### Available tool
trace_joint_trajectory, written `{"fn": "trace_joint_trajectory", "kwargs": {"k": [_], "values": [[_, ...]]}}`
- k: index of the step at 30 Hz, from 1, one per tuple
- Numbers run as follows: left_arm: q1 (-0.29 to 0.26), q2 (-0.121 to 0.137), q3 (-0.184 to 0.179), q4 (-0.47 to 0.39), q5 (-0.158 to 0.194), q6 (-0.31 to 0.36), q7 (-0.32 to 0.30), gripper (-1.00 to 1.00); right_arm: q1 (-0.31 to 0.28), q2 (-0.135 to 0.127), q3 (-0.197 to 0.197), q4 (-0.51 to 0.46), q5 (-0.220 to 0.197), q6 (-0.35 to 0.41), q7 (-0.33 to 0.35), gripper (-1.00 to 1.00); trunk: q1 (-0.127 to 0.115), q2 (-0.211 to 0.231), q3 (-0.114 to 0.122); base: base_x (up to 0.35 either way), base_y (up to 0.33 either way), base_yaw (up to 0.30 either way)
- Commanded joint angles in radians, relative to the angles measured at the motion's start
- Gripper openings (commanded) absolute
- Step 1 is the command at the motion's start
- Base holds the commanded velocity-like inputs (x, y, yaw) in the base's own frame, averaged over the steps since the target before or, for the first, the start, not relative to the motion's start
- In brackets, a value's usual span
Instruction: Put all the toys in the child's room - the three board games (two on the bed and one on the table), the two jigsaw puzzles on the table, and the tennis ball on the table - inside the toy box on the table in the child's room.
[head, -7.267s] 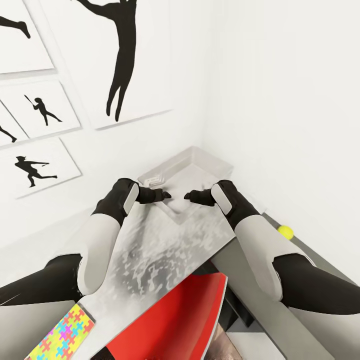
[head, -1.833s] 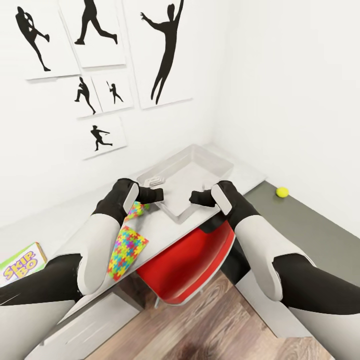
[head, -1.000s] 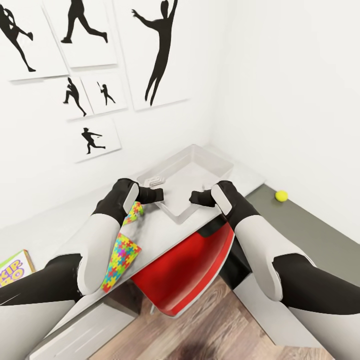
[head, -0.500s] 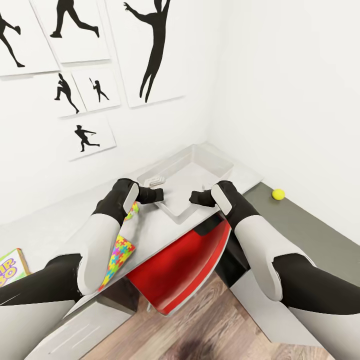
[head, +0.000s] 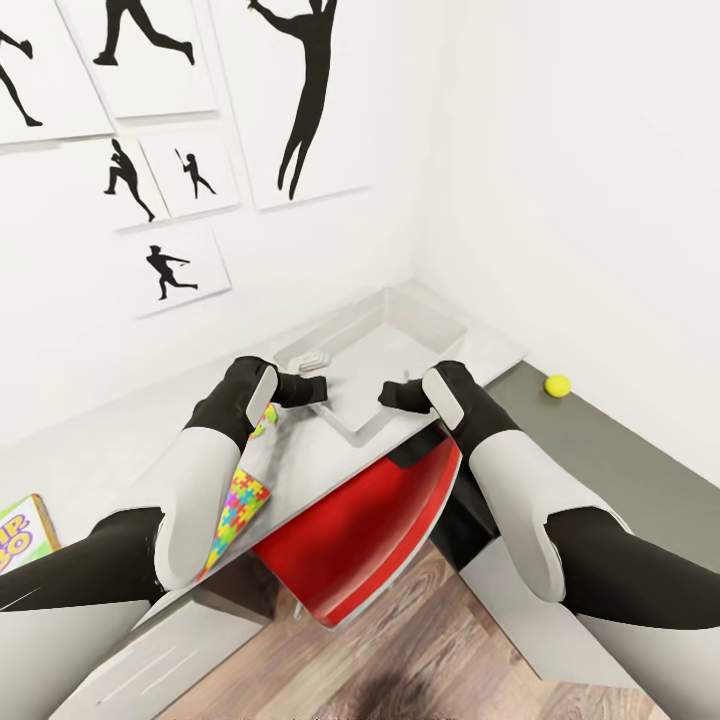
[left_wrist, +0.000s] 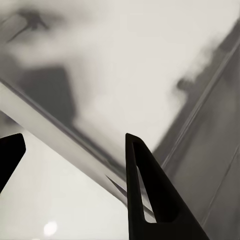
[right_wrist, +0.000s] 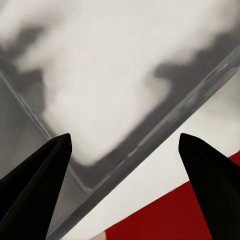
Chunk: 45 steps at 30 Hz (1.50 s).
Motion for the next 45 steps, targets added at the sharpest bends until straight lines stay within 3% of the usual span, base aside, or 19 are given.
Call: {"fn": "trace_joint_trajectory", "kwargs": {"k": [1,15,16,28,45], "values": [[0.0,-0.001,0.003,0.003,-0.038,0.002,-0.002,-1.0,-0.001,0.0,0.001,-0.012,-0.02,0.002,-0.008,-1.0,0.0,-0.001,-0.003,0.0,0.0,0.0],[0.0,-0.001,0.003,0.003,-0.037,0.002,-0.002,-1.0,-0.001,0.0,0.0,-0.012,-0.02,0.003,-0.008,-1.0,0.0,-0.001,-0.008,0.0,0.0,0.0],[0.0,-0.001,0.003,0.003,-0.037,0.002,-0.002,1.0,-0.001,0.0,0.001,-0.012,-0.02,0.003,-0.008,1.0,0.0,-0.001,-0.008,0.0,0.0,0.0],[0.0,-0.001,0.003,0.003,-0.038,0.002,-0.002,1.0,-0.001,0.0,-0.001,-0.013,-0.019,0.002,-0.008,1.0,0.0,-0.001,-0.007,0.0,0.0,0.0],[0.0,-0.001,0.006,0.001,-0.036,0.004,-0.003,1.0,-0.001,0.0,-0.002,-0.015,-0.02,0.003,-0.008,1.0,0.0,-0.001,0.018,0.0,0.0,0.0]]}}
